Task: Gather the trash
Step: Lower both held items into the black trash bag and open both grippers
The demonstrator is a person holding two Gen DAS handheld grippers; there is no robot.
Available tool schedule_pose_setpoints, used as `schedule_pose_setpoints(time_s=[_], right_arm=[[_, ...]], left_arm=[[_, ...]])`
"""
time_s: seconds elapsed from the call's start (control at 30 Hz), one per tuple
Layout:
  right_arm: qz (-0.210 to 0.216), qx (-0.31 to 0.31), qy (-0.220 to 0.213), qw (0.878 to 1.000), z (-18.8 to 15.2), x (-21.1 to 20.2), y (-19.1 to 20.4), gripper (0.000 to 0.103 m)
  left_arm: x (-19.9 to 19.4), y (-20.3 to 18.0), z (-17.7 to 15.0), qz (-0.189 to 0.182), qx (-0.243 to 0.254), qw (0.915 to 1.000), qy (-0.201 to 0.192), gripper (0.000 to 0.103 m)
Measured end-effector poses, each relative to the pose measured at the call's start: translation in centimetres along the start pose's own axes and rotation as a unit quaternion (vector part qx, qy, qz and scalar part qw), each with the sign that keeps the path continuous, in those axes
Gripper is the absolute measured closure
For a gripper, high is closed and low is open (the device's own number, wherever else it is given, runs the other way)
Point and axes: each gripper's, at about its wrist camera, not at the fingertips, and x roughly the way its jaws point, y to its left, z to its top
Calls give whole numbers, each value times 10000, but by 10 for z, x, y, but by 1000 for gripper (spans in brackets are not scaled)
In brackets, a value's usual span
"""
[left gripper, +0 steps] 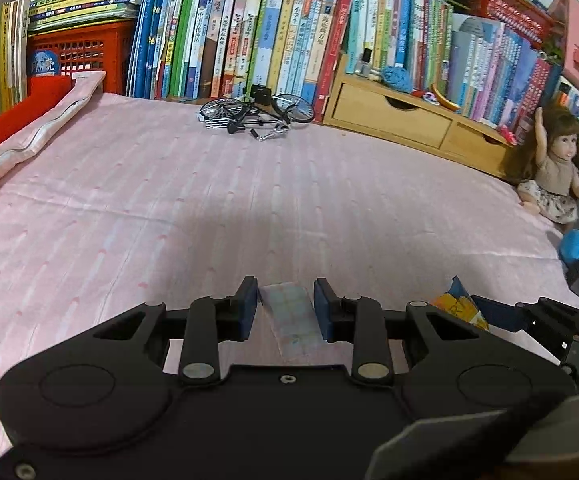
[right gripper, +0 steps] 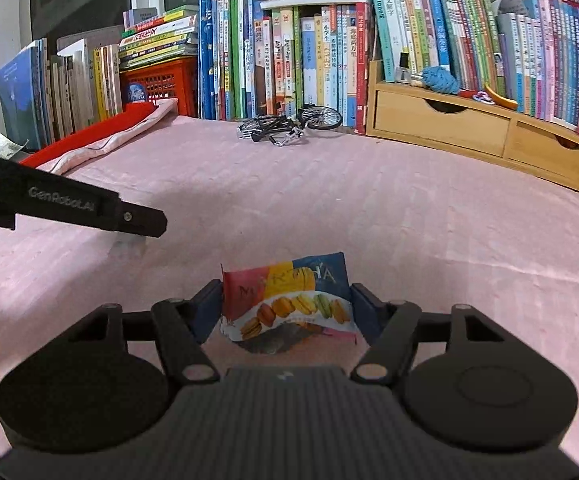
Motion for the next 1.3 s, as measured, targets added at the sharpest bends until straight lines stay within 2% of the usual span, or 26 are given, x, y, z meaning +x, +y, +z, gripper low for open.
schedule_pose_setpoints(time_s=[0.43, 0.87, 1.3], right_arm=[[231, 91, -202, 9995, -24, -60, 11, 32], [547, -66, -329, 9979, -65, -114, 40, 32], [591, -260, -201, 9977, -110, -154, 59, 31]], left_arm=[[-65, -13, -34, -377, 252, 9987, -240, 74], [-124, -22, -92, -591, 505, 9961, -412, 74], [-163, -20, -151, -658, 706, 9953, -121, 74]])
